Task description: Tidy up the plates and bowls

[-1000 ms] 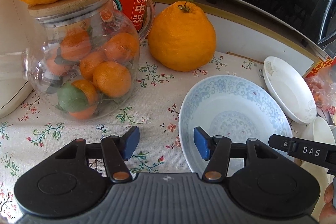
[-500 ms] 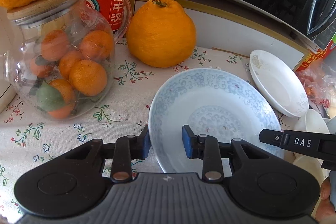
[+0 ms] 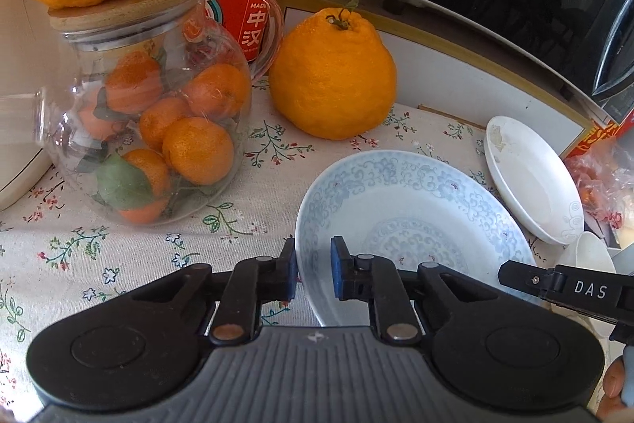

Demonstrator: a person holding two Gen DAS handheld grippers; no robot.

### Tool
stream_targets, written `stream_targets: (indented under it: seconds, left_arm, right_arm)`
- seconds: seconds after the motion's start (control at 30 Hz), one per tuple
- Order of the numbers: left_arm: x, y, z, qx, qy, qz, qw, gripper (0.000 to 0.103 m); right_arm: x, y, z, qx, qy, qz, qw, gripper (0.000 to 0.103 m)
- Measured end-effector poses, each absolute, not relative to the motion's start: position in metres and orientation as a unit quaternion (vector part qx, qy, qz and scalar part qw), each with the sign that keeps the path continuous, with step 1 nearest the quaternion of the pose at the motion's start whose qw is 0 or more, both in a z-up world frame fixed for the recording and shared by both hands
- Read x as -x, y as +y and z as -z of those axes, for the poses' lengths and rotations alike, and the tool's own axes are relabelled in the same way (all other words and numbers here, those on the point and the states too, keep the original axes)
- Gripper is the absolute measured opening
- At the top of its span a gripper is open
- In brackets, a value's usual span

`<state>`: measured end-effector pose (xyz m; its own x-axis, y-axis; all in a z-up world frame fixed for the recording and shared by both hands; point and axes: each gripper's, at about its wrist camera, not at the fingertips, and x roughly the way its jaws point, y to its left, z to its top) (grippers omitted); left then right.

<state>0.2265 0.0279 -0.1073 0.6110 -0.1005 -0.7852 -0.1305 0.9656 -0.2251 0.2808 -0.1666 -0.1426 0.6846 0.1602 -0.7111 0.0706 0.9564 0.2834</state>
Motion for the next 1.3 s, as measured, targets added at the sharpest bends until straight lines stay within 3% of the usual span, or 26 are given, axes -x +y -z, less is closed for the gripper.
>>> stream_targets:
  seconds: [0.57, 1.3]
  left_arm:
    - [-0.2, 0.054, 0.068, 0.19, 0.422, -0.009, 0.886, 0.013]
    - [-0.135, 0.077, 0.026, 0.186, 0.399, -0.01, 0.898, 0.013]
  right_arm:
    - [-0.254, -0.16, 0.112, -0.162, 0.37, -0.052, 0.913, 0.013]
    - [-0.179, -0.129, 0.078, -0.116, 0.34, -0.089, 0.929, 0.013]
